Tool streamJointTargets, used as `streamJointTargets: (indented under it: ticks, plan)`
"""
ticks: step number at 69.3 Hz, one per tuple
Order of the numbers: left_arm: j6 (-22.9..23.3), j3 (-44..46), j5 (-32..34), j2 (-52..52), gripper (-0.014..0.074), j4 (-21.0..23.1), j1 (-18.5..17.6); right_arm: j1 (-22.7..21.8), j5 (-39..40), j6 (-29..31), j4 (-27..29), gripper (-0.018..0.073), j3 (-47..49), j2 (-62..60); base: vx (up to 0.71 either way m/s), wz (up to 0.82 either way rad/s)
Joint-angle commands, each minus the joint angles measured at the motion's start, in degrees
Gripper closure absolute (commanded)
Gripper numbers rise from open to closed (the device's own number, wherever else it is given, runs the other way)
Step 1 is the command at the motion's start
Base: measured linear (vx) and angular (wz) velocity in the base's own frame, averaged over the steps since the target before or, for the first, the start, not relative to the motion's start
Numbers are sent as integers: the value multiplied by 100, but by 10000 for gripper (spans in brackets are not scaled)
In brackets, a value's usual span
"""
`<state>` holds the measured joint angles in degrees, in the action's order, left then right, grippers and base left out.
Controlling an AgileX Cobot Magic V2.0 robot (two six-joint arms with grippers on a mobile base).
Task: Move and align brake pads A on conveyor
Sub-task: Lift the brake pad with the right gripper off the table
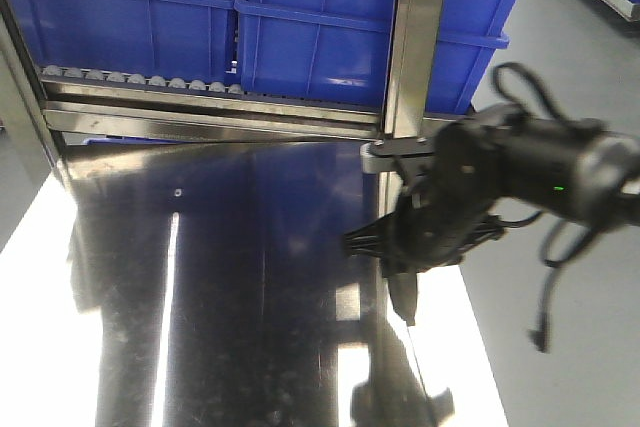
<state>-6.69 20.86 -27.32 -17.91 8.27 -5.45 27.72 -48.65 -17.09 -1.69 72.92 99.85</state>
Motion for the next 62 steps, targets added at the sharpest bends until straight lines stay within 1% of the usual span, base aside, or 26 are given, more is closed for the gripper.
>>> streamJointTargets:
  ticks: [1,13,43,52,62]
  plan:
    - [11,175,533,-33,603,89,-38,-191,480,432,-65,564,-368,-862,0,0]
    - [11,175,533,-33,603,89,-38,-258,1097,840,-100,564,-1299,-1969,0,0]
    - [11,175,533,-33,603,89,-38,-251,2275,854,-172,564,-3255,-4649,0,0]
    - [11,175,533,-33,603,89,-38,-244,2465,854,-179,564,-3744,-5491,0,0]
    - [11,175,533,-33,603,89,-38,-244,2418,854,-244,564,-4127,-6344,0,0]
